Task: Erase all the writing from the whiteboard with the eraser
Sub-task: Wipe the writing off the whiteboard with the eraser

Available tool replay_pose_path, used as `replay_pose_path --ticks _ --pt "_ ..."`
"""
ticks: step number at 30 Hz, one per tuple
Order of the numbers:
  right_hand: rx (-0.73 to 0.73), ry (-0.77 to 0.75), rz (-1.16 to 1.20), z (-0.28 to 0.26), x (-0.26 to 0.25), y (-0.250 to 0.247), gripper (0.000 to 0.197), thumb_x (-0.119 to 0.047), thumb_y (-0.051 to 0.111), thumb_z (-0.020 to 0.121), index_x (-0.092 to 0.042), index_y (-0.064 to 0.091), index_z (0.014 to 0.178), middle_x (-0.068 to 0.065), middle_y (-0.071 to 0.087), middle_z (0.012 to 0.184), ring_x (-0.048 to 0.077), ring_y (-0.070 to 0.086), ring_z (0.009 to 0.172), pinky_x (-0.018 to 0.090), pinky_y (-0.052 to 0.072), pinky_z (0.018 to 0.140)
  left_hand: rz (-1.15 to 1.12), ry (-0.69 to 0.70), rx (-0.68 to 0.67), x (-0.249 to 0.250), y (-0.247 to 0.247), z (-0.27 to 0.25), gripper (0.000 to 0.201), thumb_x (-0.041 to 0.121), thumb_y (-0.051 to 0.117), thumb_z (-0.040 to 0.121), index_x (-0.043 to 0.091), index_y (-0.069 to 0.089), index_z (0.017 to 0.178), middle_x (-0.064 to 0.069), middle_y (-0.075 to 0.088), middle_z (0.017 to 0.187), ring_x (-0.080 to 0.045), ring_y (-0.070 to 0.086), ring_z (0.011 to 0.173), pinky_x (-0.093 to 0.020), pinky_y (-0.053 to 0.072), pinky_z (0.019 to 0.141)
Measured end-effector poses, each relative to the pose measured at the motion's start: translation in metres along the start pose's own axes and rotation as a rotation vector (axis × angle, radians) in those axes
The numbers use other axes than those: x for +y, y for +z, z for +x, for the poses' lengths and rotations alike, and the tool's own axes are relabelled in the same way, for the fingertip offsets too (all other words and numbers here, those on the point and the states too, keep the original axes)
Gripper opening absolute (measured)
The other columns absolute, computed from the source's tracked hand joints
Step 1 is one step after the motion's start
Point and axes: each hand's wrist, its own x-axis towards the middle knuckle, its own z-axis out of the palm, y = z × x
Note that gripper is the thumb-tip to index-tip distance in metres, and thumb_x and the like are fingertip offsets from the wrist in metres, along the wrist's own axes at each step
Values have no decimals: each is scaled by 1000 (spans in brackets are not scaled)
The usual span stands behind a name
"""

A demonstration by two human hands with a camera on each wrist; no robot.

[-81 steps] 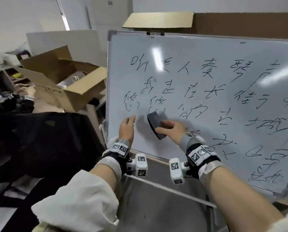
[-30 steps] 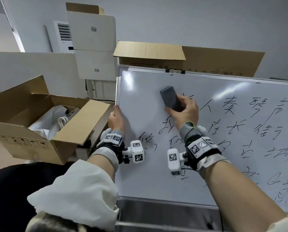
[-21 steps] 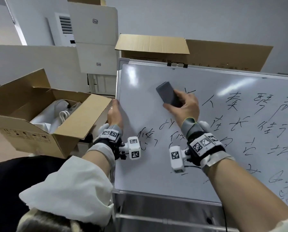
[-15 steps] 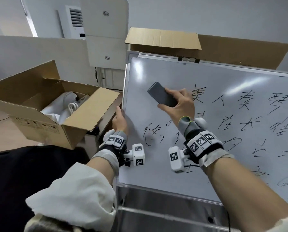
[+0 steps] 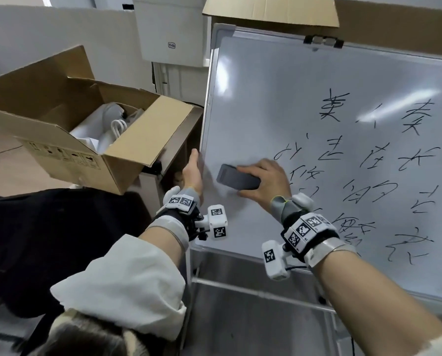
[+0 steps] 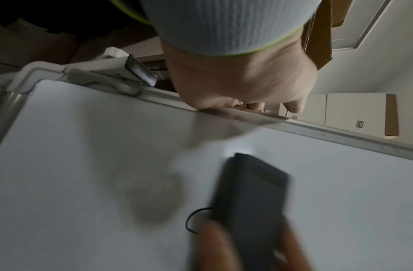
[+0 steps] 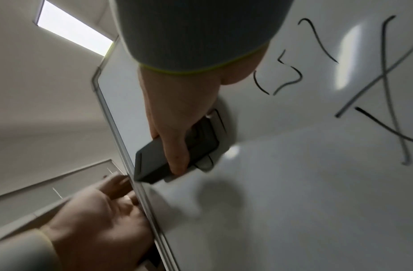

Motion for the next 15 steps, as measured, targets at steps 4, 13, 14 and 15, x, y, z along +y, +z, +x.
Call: replay_pose_path --ticks 4,13,14,15 --pt "224 78 -3 38 -3 -37 65 -41 88 58 -40 68 121 -6 52 96 17 47 98 29 41 87 -38 -4 94 -2 -2 -15 100 85 59 55 23 60 133 -1 64 131 -25 58 122 -45 38 110" --pt "-146 -97 -89 -31 23 20 66 -43 90 52 -34 72 115 -5 56 92 25 52 92 39 43 84 -76 2 106 -15 -8 -45 60 69 41 91 15 67 97 -5 73 90 -23 67 81 -33 52 80" --pt "-169 -101 -99 -38 28 25 67 -44 90 52 -35 71 115 -5 57 93 26 52 93 38 42 84 -87 -6 118 -18 -9 -47 60 69 41 90 15 67 98 -5 73 91 -22 67 83 -33 51 81" --pt "-189 -110 -112 -46 31 28 67 -45 90 52 -36 71 116 -5 58 94 26 53 94 38 41 84 -82 -10 122 -23 -10 -47 67 73 43 85 14 67 106 -7 73 100 -24 68 92 -36 51 89"
